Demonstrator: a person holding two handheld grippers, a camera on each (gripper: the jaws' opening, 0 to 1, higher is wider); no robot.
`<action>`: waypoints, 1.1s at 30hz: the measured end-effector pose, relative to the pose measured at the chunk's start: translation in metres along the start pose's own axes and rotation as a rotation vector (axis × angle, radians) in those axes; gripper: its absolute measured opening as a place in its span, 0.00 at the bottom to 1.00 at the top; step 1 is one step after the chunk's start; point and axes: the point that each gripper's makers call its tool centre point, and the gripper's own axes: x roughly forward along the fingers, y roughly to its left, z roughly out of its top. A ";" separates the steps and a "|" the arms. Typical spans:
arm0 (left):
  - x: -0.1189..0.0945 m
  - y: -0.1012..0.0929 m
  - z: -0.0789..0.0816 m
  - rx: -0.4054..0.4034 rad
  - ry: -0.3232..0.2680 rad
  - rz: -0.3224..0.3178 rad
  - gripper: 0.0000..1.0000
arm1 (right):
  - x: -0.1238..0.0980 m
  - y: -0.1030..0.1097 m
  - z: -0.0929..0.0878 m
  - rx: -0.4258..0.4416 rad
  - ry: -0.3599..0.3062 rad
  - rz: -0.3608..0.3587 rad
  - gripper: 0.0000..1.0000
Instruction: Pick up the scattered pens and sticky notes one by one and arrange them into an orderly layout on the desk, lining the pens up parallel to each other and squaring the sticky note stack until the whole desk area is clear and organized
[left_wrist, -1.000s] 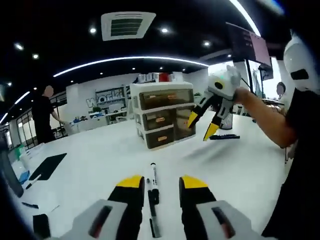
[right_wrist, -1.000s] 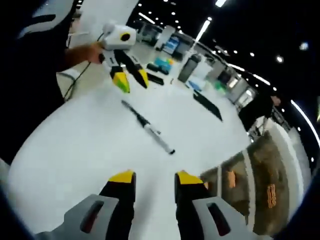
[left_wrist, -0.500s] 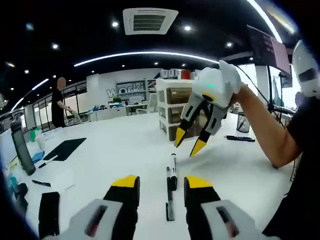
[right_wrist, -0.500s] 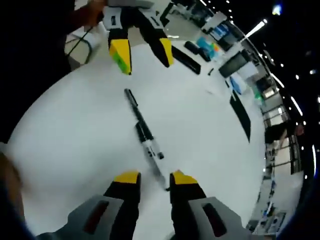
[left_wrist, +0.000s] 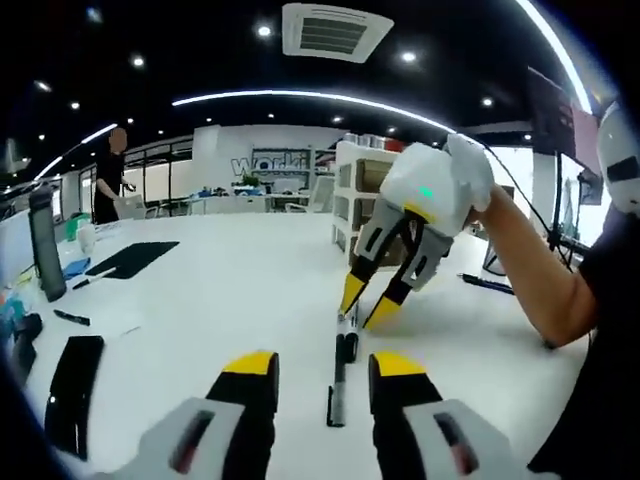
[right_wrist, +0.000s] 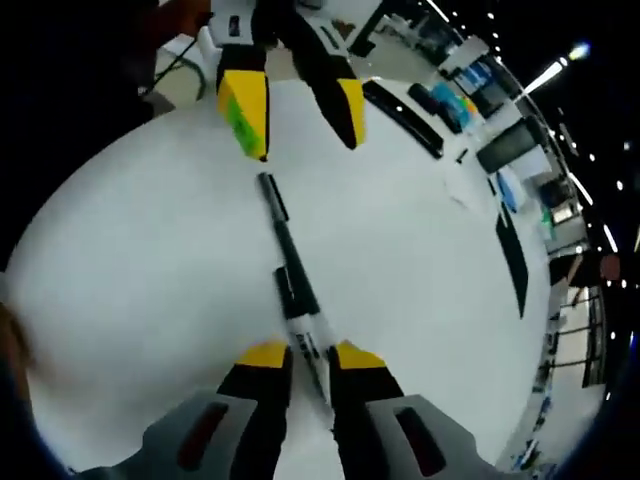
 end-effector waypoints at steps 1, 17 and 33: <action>0.000 0.001 0.002 -0.010 -0.005 0.000 0.37 | 0.002 0.001 0.000 -0.010 0.004 0.006 0.14; -0.011 0.008 0.000 -0.033 -0.020 0.024 0.36 | -0.002 0.025 -0.004 0.090 0.044 0.098 0.09; -0.006 -0.003 -0.008 -0.035 -0.003 0.016 0.36 | 0.000 0.029 -0.002 0.174 0.013 0.115 0.07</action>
